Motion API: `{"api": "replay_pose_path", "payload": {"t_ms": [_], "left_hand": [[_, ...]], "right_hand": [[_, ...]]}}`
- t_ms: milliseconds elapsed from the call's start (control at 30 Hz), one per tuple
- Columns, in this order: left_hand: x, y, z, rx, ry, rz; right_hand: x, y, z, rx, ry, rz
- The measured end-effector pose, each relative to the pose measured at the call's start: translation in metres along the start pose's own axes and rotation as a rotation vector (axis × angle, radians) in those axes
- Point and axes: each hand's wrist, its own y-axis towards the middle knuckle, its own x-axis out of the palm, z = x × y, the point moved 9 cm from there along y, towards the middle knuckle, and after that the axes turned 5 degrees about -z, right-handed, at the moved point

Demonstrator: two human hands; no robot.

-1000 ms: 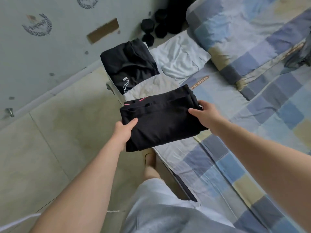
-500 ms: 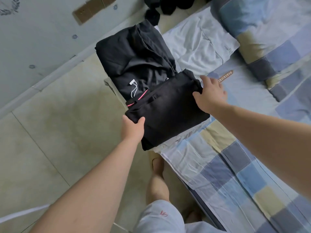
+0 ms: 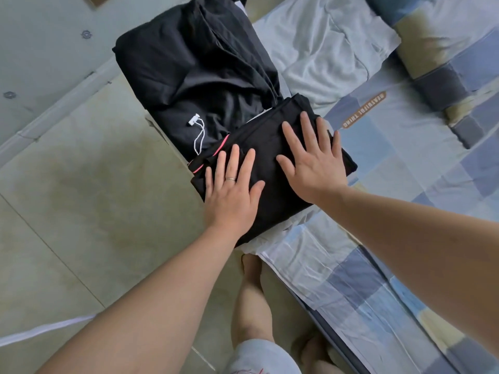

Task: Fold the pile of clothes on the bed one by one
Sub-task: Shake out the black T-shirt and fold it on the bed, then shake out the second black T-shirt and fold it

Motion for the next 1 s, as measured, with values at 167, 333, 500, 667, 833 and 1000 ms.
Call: {"api": "replay_pose_path", "payload": {"t_ms": [167, 333, 500, 667, 833, 1000], "left_hand": [[-0.028, -0.021, 0.014, -0.048, 0.008, 0.017], [-0.055, -0.047, 0.088, 0.091, -0.023, 0.021], [-0.045, -0.074, 0.215, 0.253, -0.083, -0.023], [0.012, -0.121, 0.352, 0.431, -0.057, -0.076], [0.115, -0.193, 0.460, 0.552, -0.002, -0.112], [0.244, -0.274, 0.544, 0.665, 0.125, -0.264]], "right_hand": [[-0.025, -0.031, 0.002, -0.051, 0.103, -0.044], [-0.060, -0.104, 0.061, 0.045, 0.212, -0.016], [-0.061, -0.212, 0.167, 0.260, 0.279, 0.033], [-0.020, -0.349, 0.293, 0.515, 0.371, 0.082], [0.081, -0.512, 0.412, 0.769, 0.498, 0.108], [0.197, -0.662, 0.500, 0.951, 0.602, 0.090]]}}
